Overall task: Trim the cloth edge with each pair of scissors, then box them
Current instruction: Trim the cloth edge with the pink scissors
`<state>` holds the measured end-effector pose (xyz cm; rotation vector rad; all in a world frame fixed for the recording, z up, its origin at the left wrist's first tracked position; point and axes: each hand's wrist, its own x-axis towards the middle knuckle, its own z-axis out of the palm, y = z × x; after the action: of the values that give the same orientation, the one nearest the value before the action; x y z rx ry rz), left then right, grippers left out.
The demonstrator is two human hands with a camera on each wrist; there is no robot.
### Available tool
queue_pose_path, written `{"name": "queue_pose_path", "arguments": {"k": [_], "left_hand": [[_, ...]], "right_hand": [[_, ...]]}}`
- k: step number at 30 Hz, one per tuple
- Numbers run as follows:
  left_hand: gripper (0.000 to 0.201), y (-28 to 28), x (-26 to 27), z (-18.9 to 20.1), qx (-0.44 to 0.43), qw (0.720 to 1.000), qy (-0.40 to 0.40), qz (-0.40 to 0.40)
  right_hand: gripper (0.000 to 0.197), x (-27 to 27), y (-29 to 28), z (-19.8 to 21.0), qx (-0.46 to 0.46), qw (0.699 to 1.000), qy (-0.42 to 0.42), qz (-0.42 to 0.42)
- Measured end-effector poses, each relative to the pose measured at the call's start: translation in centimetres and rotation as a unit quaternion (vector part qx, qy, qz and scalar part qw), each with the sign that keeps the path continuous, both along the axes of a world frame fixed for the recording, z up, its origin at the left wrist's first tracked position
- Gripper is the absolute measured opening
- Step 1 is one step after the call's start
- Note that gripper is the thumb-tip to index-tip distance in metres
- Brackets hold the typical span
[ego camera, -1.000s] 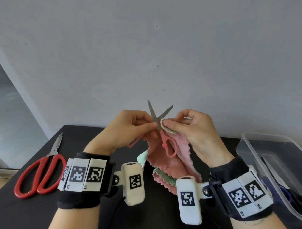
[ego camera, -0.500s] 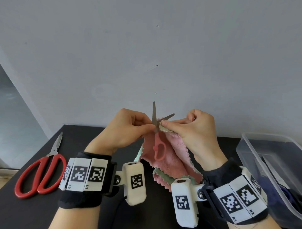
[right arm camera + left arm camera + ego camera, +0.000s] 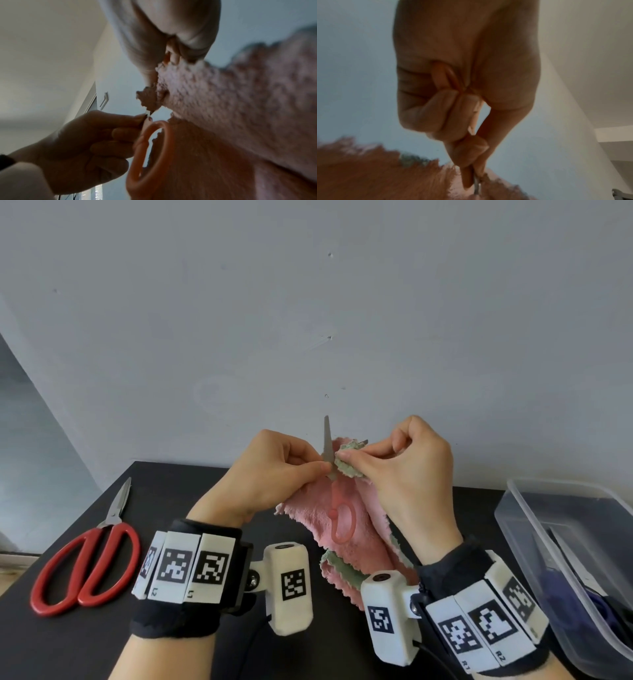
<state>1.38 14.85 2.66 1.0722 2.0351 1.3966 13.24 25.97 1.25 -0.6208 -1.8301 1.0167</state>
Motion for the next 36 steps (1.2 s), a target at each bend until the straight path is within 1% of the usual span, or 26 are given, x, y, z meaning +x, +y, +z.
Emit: {"name": "queue_pose_path", "arguments": {"k": [4, 10, 16, 19, 22, 25, 27, 30, 33, 36], "left_hand": [[0.017, 0.2, 0.0, -0.2, -0.003, 1.000, 0.002, -0.001], [0.016, -0.2, -0.1, -0.2, -0.019, 1.000, 0.015, -0.018], [0.015, -0.6, -0.5, -0.1, -0.035, 0.999, 0.006, -0.026], [0.016, -1.5, -1.0, 0.2, -0.035, 0.999, -0.010, -0.034], [0.018, -1.9, -1.6, 0.3, -0.029, 0.999, -0.014, -0.010], [0.019, -1.7, -1.8, 0.0, -0.026, 0.999, -0.010, 0.018], [0.018, -1.4, -1.7, -0.1, 0.000, 1.000, -0.016, 0.013], [0.019, -0.9, -1.0, -0.1, 0.030, 0.999, -0.031, -0.018], [0.016, -0.6, -0.6, 0.0, 0.037, 0.997, -0.042, -0.046], [0.014, -0.5, -0.5, -0.1, 0.035, 0.997, -0.050, -0.050]], "right_hand": [[0.052, -0.1, 0.3, -0.1, 0.017, 1.000, -0.025, 0.006], [0.053, -0.1, 0.5, -0.2, -0.009, 1.000, -0.028, -0.004], [0.053, 0.1, 0.6, -0.4, 0.005, 0.999, -0.042, -0.017], [0.052, 0.6, 1.8, -0.3, -0.001, 0.998, -0.029, -0.050], [0.050, 1.0, 2.8, 0.0, -0.016, 0.998, 0.012, -0.059], [0.049, 1.0, 2.5, 0.3, -0.044, 0.998, 0.049, -0.013], [0.049, 0.8, 1.9, 0.4, -0.106, 0.992, 0.058, 0.032], [0.047, 0.4, 1.2, 0.2, -0.202, 0.970, 0.072, 0.112], [0.047, 0.3, 0.5, 0.4, -0.215, 0.964, 0.051, 0.148], [0.043, 0.4, 0.0, 0.6, -0.238, 0.953, 0.032, 0.185]]}}
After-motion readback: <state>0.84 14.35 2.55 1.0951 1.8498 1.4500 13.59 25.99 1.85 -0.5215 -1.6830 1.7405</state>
